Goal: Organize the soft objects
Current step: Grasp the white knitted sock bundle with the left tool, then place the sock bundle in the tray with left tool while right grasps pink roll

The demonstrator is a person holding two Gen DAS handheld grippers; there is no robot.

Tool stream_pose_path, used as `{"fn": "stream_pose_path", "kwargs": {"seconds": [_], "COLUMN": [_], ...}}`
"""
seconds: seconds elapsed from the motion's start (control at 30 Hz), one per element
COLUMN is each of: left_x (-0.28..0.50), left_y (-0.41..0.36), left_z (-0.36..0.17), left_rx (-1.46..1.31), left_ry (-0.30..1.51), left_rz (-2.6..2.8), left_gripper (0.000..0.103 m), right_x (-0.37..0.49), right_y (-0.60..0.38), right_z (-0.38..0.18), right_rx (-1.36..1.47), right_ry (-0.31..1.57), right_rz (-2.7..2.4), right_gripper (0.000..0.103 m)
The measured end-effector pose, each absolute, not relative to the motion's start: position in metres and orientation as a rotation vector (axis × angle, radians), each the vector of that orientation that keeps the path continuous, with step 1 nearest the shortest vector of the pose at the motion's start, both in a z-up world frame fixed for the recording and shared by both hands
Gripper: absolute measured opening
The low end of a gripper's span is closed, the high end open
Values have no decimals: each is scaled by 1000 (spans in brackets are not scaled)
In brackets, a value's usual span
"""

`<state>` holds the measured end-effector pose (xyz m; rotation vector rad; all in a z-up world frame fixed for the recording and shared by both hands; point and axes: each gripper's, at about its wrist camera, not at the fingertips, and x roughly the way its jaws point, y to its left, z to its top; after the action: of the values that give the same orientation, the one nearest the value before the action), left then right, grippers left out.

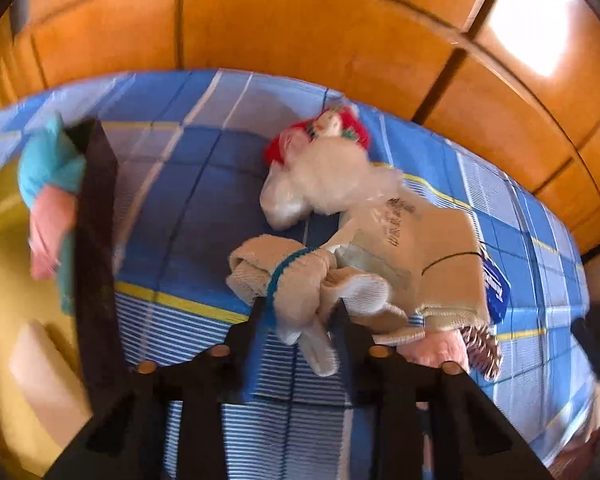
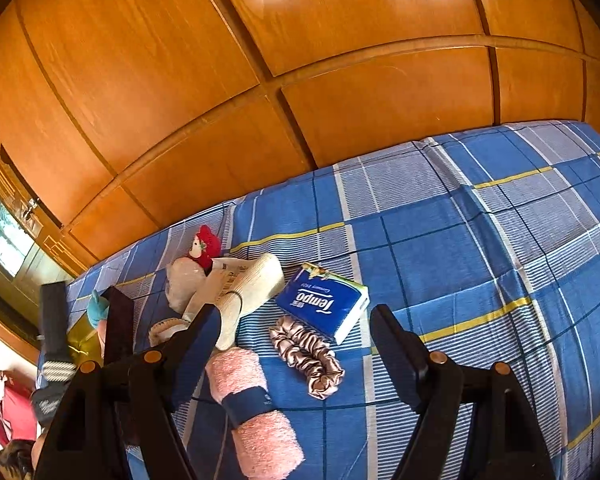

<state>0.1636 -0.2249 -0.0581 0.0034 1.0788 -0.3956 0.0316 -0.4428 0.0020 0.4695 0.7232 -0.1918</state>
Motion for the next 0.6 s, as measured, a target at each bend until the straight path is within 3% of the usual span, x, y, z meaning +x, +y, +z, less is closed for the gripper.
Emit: {"fn": "stream_pose_path", "kwargs": {"seconds": [0.27,0.5,0.57,0.6], "left_x": [107,60,53,53], "left_y": [-205,-209,-214,-215], "left_z": [-23,-36,-46,-49], "left_rx": [117,265,304,299], "left_ry": [965,1000,1010,1022], "left_rz": [-636,-804,-798,-796], "left_gripper": [26,29,44,62], "right_x": [34,48,52,53], "right_y": [-442,-421,-411,-407], "right_z": [-6,-25,-31,-35], "right_rx": [482,490,462,446], "right_ry": [766,917,969,990], "right_rz": [-161,1,40,49], "right_gripper": [70,59,58,55]}}
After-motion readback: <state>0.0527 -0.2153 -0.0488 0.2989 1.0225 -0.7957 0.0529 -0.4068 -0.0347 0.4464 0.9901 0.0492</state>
